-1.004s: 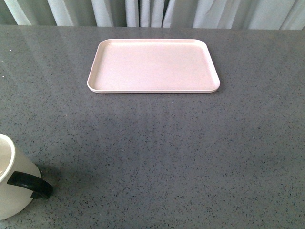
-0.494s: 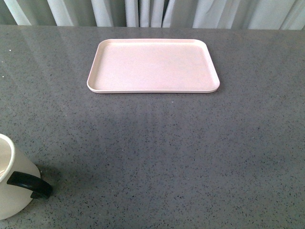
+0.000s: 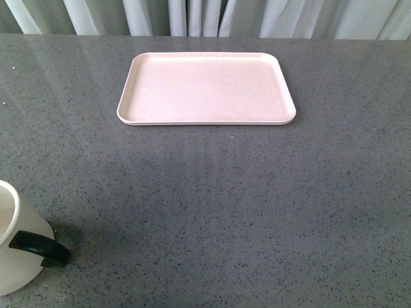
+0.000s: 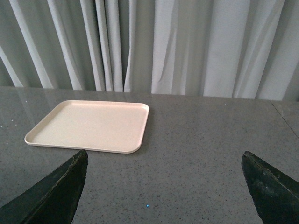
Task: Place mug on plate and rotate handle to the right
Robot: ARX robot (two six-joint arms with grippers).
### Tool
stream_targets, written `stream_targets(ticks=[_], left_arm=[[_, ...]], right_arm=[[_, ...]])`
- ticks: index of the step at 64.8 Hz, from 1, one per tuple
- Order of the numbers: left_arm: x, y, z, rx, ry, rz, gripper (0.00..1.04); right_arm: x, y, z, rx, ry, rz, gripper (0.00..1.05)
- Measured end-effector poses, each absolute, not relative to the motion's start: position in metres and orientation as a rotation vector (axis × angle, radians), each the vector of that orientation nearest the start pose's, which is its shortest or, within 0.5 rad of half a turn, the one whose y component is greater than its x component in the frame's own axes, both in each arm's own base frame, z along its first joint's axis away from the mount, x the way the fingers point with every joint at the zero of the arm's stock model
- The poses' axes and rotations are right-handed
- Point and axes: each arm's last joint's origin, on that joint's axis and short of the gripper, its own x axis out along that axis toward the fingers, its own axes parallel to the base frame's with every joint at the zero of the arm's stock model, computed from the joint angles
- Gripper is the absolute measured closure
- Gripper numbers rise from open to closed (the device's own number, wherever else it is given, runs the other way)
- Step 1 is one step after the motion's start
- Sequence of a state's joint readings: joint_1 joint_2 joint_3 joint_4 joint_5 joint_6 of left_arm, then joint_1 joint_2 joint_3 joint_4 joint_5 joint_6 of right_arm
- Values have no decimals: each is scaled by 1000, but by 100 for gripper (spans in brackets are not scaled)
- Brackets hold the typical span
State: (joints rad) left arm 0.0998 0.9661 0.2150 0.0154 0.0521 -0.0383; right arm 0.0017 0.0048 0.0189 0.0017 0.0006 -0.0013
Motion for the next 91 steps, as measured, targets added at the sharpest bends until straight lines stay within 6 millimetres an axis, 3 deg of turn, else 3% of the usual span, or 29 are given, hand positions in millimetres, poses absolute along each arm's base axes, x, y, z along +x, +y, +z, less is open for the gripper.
stream_targets(ticks=[32, 56, 66, 91], left_arm=[[167, 9, 114, -63, 846, -21, 9], [185, 9, 118, -28, 864, -56, 10], [188, 6, 113, 1, 897, -83, 42], [194, 4, 117, 1, 900, -98, 103]], right_arm=[[97, 0, 170, -1, -16, 1, 9], [97, 0, 170, -1, -16, 1, 9], [97, 0, 170, -1, -16, 1, 9], [97, 0, 170, -1, -16, 1, 9]])
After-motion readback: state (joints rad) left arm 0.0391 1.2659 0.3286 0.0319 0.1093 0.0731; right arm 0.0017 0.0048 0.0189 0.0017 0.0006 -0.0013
